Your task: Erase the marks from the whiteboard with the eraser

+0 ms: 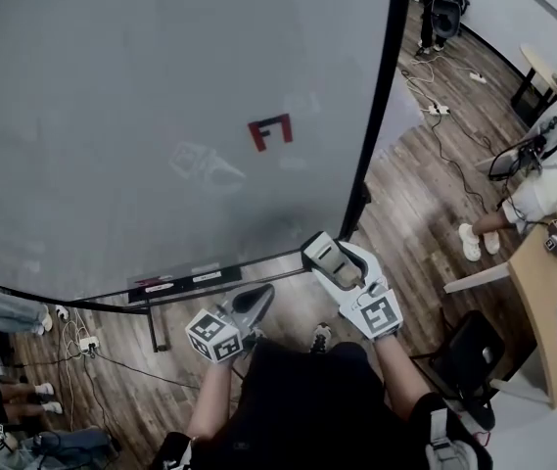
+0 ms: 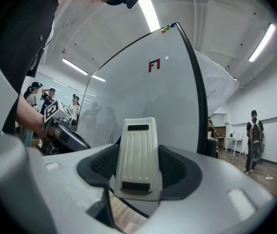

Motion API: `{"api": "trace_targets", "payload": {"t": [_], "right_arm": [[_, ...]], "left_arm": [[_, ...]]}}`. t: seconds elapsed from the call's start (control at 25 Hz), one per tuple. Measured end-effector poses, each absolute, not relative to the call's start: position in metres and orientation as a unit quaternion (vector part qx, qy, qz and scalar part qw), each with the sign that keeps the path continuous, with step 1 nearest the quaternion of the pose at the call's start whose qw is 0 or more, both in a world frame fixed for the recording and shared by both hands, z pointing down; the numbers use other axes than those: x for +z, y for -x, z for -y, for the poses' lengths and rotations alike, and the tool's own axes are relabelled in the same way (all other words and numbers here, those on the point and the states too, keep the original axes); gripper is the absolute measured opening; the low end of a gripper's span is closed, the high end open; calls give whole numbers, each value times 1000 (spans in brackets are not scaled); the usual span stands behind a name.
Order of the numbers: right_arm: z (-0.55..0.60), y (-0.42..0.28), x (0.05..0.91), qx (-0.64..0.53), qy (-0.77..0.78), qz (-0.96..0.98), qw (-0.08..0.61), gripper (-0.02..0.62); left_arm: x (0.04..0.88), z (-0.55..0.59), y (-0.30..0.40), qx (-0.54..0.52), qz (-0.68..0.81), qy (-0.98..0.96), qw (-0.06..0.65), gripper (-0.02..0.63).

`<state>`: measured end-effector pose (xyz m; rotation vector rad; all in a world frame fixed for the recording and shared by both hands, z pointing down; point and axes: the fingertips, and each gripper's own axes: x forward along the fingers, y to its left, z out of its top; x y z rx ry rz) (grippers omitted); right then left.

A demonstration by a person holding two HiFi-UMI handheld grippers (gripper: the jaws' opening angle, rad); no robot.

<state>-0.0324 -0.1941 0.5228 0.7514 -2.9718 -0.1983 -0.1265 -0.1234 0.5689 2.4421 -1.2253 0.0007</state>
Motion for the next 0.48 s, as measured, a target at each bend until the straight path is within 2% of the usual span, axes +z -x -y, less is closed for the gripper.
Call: {"api": "trace_targets", "payload": {"t": [0.2, 0.48], "right_arm": [[187, 48, 522, -74, -257, 963, 43, 256], [172, 102, 519, -87, -259, 960, 65, 256]], "left_arm": [[567, 116, 141, -6, 426, -882, 204, 11], [551, 115, 200, -19, 416, -890, 185, 11]]}}
